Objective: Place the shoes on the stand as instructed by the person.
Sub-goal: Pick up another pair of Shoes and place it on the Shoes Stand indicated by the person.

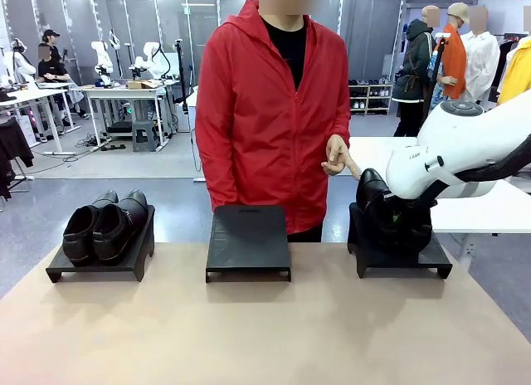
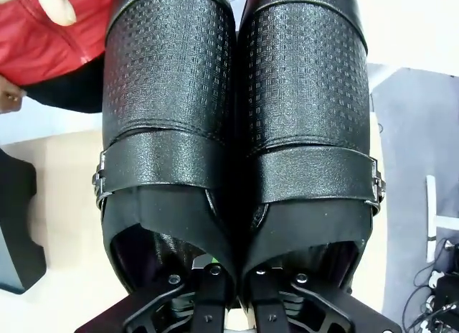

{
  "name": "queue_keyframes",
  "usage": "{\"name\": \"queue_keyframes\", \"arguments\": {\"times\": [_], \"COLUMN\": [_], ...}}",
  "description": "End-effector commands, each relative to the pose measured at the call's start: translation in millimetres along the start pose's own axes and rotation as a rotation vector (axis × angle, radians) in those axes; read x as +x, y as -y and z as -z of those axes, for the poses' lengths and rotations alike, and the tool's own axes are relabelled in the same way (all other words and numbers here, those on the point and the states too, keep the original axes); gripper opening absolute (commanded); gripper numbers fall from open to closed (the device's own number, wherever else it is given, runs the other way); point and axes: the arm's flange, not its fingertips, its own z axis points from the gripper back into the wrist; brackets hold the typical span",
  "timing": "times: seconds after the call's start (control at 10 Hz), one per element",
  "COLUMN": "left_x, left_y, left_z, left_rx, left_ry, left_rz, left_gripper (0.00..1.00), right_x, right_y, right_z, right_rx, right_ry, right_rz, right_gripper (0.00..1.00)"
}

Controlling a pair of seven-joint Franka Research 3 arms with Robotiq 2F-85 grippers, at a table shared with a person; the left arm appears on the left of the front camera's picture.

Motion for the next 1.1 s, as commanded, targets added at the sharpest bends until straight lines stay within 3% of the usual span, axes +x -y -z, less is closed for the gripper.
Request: {"name": "queue_keyframes", "arguments": {"times": [0.0, 0.3, 0.4, 0.7, 0.8, 1.0], "left_x": [-0.9, -0.9, -0.9, -0.9, -0.9, -0.9], "left_y": [0.5, 0.5, 0.5, 0.5, 0.5, 0.5], "left_z": [0.5, 0.5, 0.5, 0.5, 0.5, 0.5], "left_rx": [-0.012, -0.012, -0.012, -0.012, -0.012, -0.012], "left_ry": [0.009, 0.009, 0.009, 0.009, 0.009, 0.009], "left_rz": [0.027, 0.027, 0.027, 0.027, 0.027, 0.027], "left_gripper": [1.00, 1.00, 1.00, 1.00, 1.00, 1.00], "right_x": [12.1, 10.1, 9.3, 7.6, 7.4, 6.4], "right_y": [-1.3, 0.6, -0.1, -1.6, -0.9, -0.9], "right_z": [-1.6, 4.7, 4.0, 0.2, -0.4, -3.6], "right_rx": [0.024, 0.019, 0.022, 0.032, 0.034, 0.041], "right_ry": [0.044, 0.051, 0.055, 0.059, 0.069, 0.076], "right_rz": [0.020, 0.018, 0.017, 0.006, 0.013, 0.013], "right_gripper": [0.07, 0.07, 0.33, 0.92, 1.00, 1.00]}}
